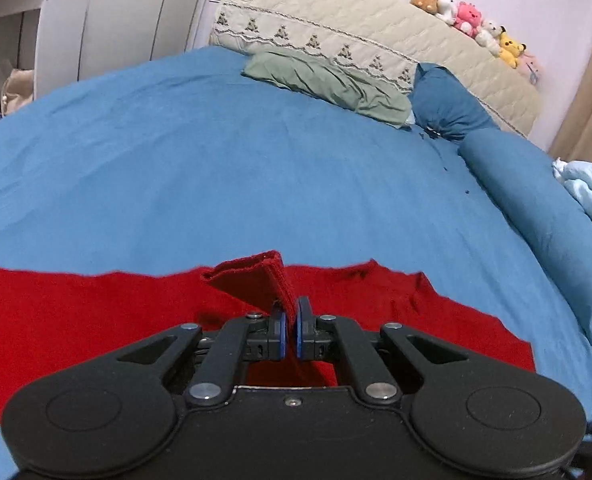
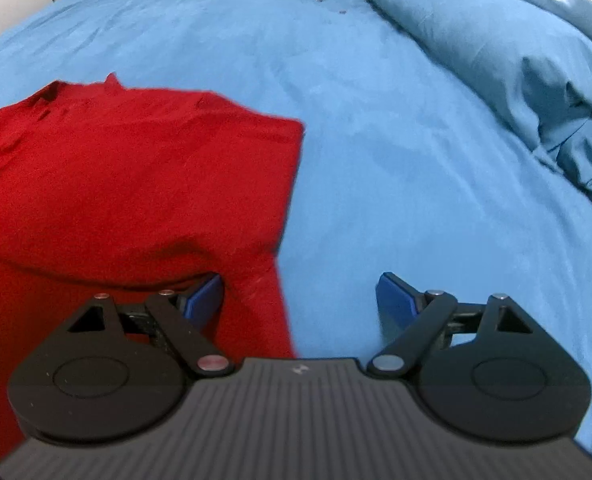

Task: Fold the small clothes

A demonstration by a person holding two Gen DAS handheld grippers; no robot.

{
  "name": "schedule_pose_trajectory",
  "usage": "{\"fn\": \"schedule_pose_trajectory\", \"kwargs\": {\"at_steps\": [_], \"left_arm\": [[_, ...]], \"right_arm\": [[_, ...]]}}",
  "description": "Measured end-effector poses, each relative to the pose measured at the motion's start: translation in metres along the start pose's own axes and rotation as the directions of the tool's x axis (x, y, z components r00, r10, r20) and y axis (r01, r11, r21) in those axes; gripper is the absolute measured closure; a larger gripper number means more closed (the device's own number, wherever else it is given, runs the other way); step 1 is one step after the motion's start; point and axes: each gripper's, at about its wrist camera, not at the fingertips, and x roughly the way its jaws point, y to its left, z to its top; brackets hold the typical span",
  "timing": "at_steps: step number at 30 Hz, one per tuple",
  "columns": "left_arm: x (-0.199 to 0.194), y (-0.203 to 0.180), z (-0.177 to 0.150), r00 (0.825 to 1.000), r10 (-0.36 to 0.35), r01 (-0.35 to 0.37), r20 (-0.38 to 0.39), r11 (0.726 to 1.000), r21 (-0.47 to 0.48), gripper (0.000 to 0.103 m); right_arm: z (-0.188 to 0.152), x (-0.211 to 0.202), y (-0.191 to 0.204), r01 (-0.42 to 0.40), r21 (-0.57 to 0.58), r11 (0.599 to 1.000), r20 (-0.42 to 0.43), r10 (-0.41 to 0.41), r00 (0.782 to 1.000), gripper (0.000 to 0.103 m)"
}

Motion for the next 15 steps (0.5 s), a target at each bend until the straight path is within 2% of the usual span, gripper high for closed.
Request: {"fn": "schedule_pose_trajectory", "kwargs": {"at_steps": [2,3,5,9,12,15], "left_arm": [[-0.002,0.001,-0.002,1.000,-0.020,0.020,-0.005,1.000,-0.009,0.099],[-0.003,0.003,-0.005,1.000,-0.029,0.029,-0.008,0.999,-0.015,0.099],[-0.003,0.003,-0.006,0.999,-0.038,0.038,-0.010,0.999,-0.019,0.099],[-0.003,0.005,-0.007,0.999,-0.044,0.044,-0.011,0.999,-0.022,0.099],[0.001,0.004,-0.006,0.999,-0.043,0.043,-0.016,0.999,-0.013,0.099],[0.001,0.002,-0.007,0.999,-0.047,0.047,-0.022,0.999,-0.004,0.099]], "right_arm": [[0.000,-0.001,-0.010,0.052,-0.011,0.999,0.011,-0.051,0.999,0.004],[-0.002,-0.003,-0.017,0.049,-0.010,0.999,0.007,-0.049,0.999,0.004],[-0.007,-0.007,-0.026,0.020,-0.028,0.999,-0.010,-0.020,1.000,0.004],[-0.015,-0.019,-0.019,-0.097,-0.132,0.987,-0.035,0.093,0.995,0.003],[-0.016,-0.017,-0.003,-0.036,-0.177,0.983,-0.009,0.035,0.999,0.004],[-0.009,-0.008,-0.006,0.016,-0.102,0.995,0.009,-0.015,1.000,0.004]]}}
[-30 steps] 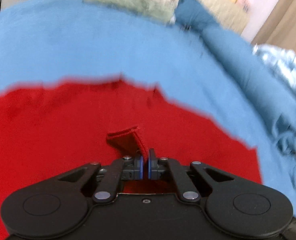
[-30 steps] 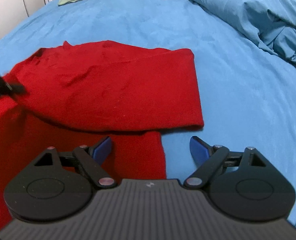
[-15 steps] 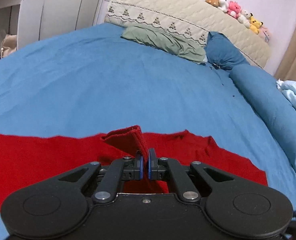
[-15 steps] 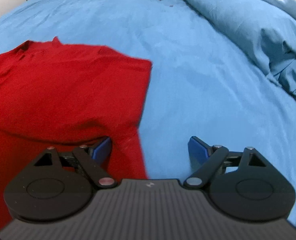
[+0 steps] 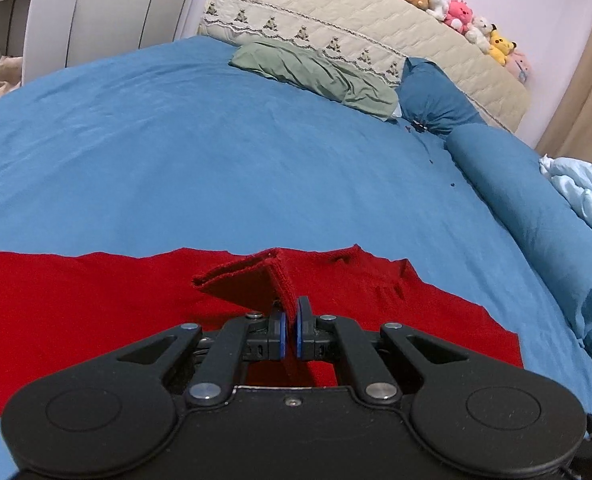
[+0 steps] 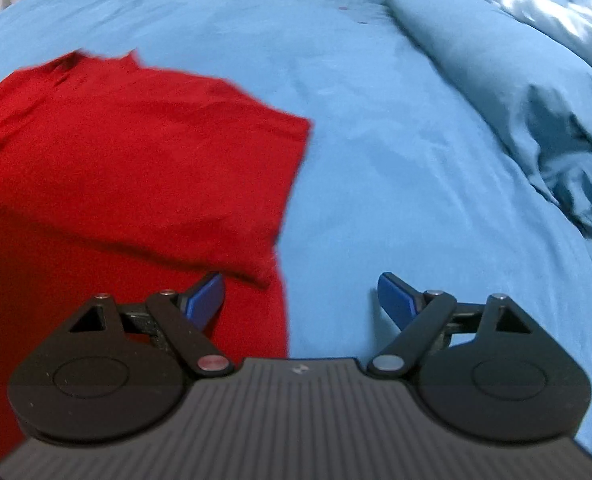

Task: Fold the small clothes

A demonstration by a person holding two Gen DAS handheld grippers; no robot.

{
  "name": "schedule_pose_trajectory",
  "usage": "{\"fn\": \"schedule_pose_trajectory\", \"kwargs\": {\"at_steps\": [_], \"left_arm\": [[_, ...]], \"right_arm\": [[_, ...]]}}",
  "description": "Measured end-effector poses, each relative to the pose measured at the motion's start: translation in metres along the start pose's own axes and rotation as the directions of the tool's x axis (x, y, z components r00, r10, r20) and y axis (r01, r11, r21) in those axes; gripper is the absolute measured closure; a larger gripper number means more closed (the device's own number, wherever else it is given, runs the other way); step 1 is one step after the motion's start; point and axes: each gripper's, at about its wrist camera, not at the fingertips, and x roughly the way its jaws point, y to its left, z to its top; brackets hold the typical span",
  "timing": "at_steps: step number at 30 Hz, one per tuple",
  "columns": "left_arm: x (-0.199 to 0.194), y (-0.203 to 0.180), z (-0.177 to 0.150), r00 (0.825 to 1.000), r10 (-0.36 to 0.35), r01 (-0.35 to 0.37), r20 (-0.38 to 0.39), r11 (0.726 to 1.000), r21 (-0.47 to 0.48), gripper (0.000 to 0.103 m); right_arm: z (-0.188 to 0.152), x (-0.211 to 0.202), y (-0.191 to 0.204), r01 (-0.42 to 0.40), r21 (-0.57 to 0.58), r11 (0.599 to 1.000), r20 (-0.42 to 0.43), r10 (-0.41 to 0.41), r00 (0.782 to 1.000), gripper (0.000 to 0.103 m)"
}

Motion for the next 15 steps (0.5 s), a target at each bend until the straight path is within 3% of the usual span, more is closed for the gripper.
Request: {"fn": "schedule_pose_trajectory", "kwargs": {"at_steps": [2,4,9,12,14,15], "left_arm": [[-0.002,0.003,-0.003,1.000,0.001,-0.001,0.000,1.000,0.007,0.099],[-0.003,0.010,-0.010,1.000,0.022,-0.022,-0.012,1.000,0.002,0.099],[-0.002,0.036,-0.039,0.991,0.096,-0.098,-0.095,0.995,-0.019,0.096],[-0.014,0.042,-0.047,0.983,0.145,-0.145,-0.114,0.989,0.004,0.087],[-0.027,0.041,-0.046,0.978,0.186,-0.184,-0.094,0.982,0.031,0.053],[-0.033,0.040,-0.046,0.978,0.196,-0.193,-0.077,0.980,0.050,0.047]], "right_arm": [[-0.001,0.003,-0.013,0.041,0.048,0.998,0.004,-0.041,0.999,0.004],[-0.008,0.003,-0.028,0.000,0.089,0.996,-0.002,0.000,1.000,0.003],[-0.010,0.002,-0.040,-0.047,0.067,0.997,-0.026,0.049,0.998,0.003],[-0.001,-0.003,-0.043,-0.094,0.045,0.995,-0.055,0.096,0.994,0.002],[0.007,-0.016,-0.038,-0.165,0.036,0.986,-0.030,0.167,0.986,0.001],[0.012,-0.024,-0.034,-0.229,0.046,0.972,-0.009,0.229,0.973,0.000]]}}
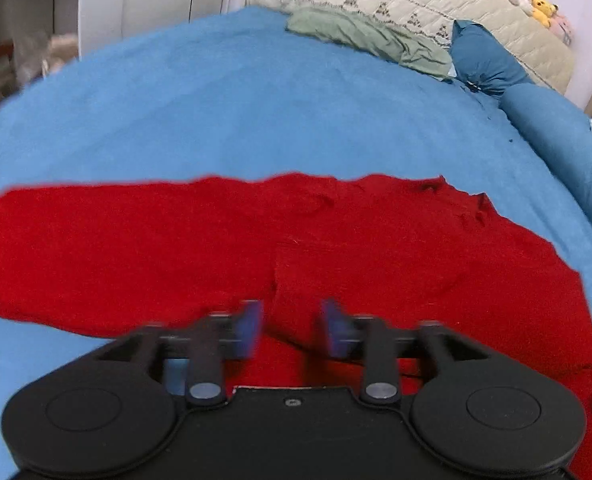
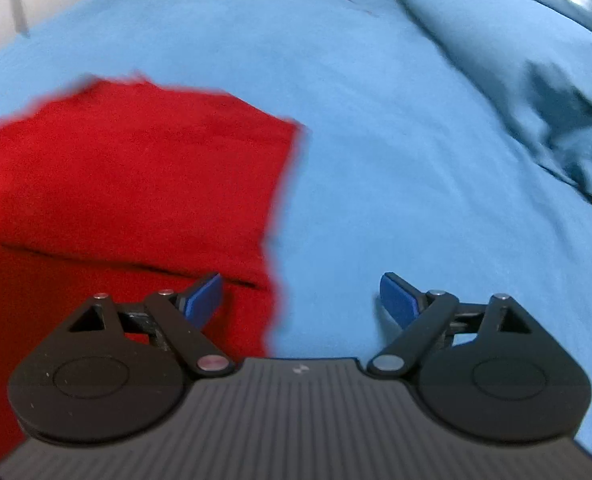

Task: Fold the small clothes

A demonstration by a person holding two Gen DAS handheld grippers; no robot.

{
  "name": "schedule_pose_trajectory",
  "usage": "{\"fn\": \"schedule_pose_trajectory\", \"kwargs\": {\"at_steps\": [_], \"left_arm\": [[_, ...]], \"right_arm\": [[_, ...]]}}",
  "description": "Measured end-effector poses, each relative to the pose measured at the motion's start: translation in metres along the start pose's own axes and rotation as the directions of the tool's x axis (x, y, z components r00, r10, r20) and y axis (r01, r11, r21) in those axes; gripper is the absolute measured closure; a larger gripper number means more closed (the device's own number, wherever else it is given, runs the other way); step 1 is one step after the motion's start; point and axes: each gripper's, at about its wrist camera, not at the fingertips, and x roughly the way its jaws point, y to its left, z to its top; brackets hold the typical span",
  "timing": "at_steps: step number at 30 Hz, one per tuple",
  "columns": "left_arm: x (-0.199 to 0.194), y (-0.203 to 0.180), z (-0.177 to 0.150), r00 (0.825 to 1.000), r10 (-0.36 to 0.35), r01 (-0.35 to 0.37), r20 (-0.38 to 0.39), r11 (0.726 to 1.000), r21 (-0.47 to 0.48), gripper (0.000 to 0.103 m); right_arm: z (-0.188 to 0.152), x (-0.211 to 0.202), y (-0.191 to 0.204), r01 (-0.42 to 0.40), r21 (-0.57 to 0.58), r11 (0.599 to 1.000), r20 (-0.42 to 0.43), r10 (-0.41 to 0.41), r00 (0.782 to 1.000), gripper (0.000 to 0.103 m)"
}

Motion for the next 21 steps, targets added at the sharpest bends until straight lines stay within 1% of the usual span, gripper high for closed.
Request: {"fn": "schedule_pose_trajectory", "kwargs": {"at_steps": [1,2,3,5,7,9,10,11,13,15,18,20,21], "left_arm": [[-0.007,-0.001,0.000,1.000,0.005,-0.005,0.018,1.000,0.018,0.044],[-0.012,-0.004,0.001,0.999,0.001,-0.003,0.034,0.999,0.036,0.044],[-0.014,-0.006,0.001,0.999,-0.010,0.008,0.042,0.999,0.050,0.044],[-0.015,-0.014,0.005,0.998,-0.048,0.045,0.041,0.996,0.072,0.044],[-0.008,-0.024,0.008,0.996,-0.087,0.084,0.028,0.991,0.101,0.044],[0.002,-0.033,0.010,0.993,-0.113,0.109,0.019,0.985,0.135,0.044],[0.006,-0.037,0.011,0.992,-0.122,0.118,0.017,0.982,0.150,0.044],[0.011,-0.040,0.012,0.992,-0.127,0.123,0.016,0.979,0.163,0.044],[0.023,-0.045,0.013,0.989,-0.145,0.142,0.004,0.973,0.181,0.044],[0.031,-0.050,0.016,0.988,-0.157,0.155,-0.002,0.970,0.190,0.044],[0.045,-0.056,0.021,0.987,-0.162,0.161,-0.012,0.967,0.200,0.043],[0.062,-0.056,0.021,0.988,-0.146,0.151,-0.045,0.971,0.185,0.042],[0.070,-0.053,0.020,0.991,-0.122,0.131,-0.059,0.977,0.167,0.042]], "right_arm": [[0.005,-0.005,0.007,-0.073,0.010,0.997,0.011,0.073,0.997,0.000],[0.011,-0.006,0.017,-0.134,0.013,0.991,0.016,0.134,0.991,0.000],[0.016,-0.004,0.026,-0.166,0.011,0.986,0.020,0.166,0.986,0.000],[0.024,0.008,0.045,-0.192,0.002,0.981,0.026,0.192,0.981,0.000],[0.026,0.027,0.053,-0.187,0.007,0.982,0.006,0.187,0.982,0.000],[0.019,0.049,0.050,-0.130,0.020,0.991,-0.062,0.131,0.989,0.000],[0.012,0.054,0.043,-0.110,0.034,0.993,-0.070,0.112,0.991,0.000],[0.006,0.050,0.033,-0.130,0.061,0.990,-0.033,0.132,0.991,0.000],[0.005,0.045,0.027,-0.130,0.074,0.989,-0.046,0.133,0.990,0.000],[0.014,0.040,0.031,-0.124,0.049,0.991,-0.048,0.127,0.991,0.000],[0.039,0.042,0.036,-0.152,0.044,0.987,0.015,0.151,0.988,0.000],[0.060,0.057,0.043,-0.141,0.058,0.988,0.040,0.138,0.990,0.000],[0.068,0.067,0.046,-0.129,0.065,0.990,0.041,0.127,0.991,0.000]]}}
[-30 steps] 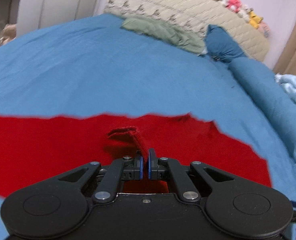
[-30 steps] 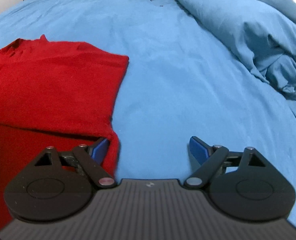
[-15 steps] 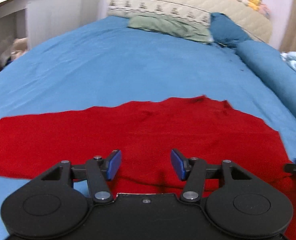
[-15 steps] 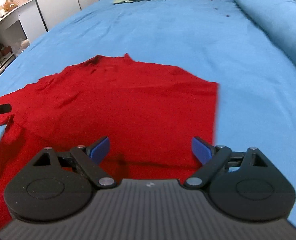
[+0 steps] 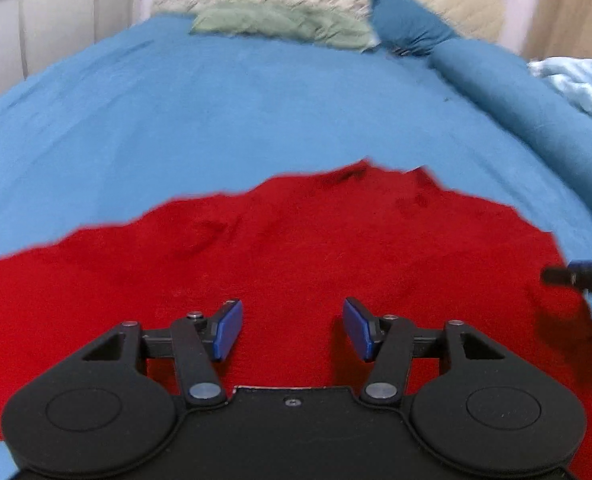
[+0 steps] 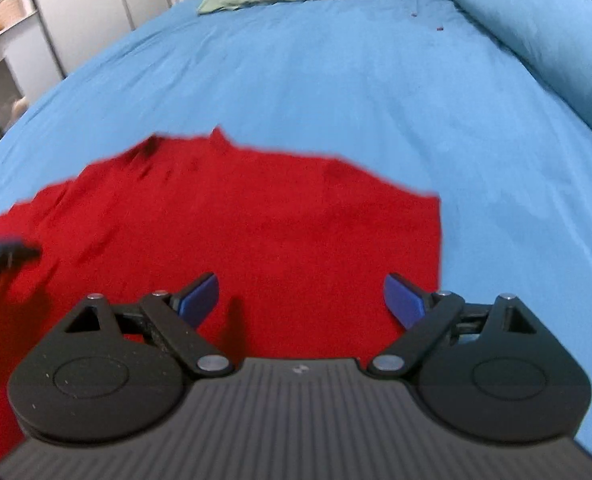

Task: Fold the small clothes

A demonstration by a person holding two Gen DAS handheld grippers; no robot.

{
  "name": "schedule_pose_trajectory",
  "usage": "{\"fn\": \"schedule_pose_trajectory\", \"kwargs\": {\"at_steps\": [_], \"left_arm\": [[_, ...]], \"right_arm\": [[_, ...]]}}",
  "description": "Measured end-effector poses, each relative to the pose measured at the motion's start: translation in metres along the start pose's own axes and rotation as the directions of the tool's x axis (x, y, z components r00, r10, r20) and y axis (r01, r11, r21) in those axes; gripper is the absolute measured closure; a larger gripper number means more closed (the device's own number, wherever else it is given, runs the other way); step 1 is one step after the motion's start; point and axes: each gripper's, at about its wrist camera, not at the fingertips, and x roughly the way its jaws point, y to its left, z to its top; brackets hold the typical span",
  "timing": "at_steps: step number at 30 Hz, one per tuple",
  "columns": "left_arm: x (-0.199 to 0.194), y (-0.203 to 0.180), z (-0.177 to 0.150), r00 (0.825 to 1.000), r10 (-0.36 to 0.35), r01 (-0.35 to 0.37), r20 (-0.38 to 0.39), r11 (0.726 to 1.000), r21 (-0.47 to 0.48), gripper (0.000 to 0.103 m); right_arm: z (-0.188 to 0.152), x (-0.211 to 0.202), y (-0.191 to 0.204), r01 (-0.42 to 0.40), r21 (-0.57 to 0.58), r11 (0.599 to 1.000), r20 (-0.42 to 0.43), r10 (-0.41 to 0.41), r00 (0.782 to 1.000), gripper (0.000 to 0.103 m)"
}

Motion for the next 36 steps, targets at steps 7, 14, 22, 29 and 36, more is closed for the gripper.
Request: {"fn": "schedule_pose_trajectory", "kwargs": {"at_steps": [7,14,22,29,36], "left_arm": [[0.006,0.006,-0.002,1.000,0.017,-0.018,-0.007,1.000,-0.022,0.042],[-0.043,0.018,0.009,0.998,0.052,-0.050,0.035,0.996,-0.073,0.042],[-0.148,0.074,0.002,0.977,0.183,-0.158,0.111,0.966,-0.206,0.016],[-0.190,0.167,-0.023,0.928,0.366,-0.303,0.073,0.853,-0.424,0.008],[-0.198,0.259,-0.059,0.864,0.503,-0.391,0.029,0.706,-0.590,0.011]], "right_arm": [[0.016,0.056,-0.016,0.084,0.092,0.992,-0.031,-0.081,0.996,0.000],[0.028,0.003,0.004,0.015,0.031,0.999,0.044,-0.016,0.999,0.000],[0.049,-0.085,0.071,-0.043,-0.043,0.998,0.103,0.047,0.994,0.000],[0.023,-0.095,0.132,-0.074,-0.024,0.997,0.015,0.074,0.997,0.000],[-0.001,-0.083,0.179,-0.081,-0.054,0.995,-0.015,0.080,0.997,0.000]]}}
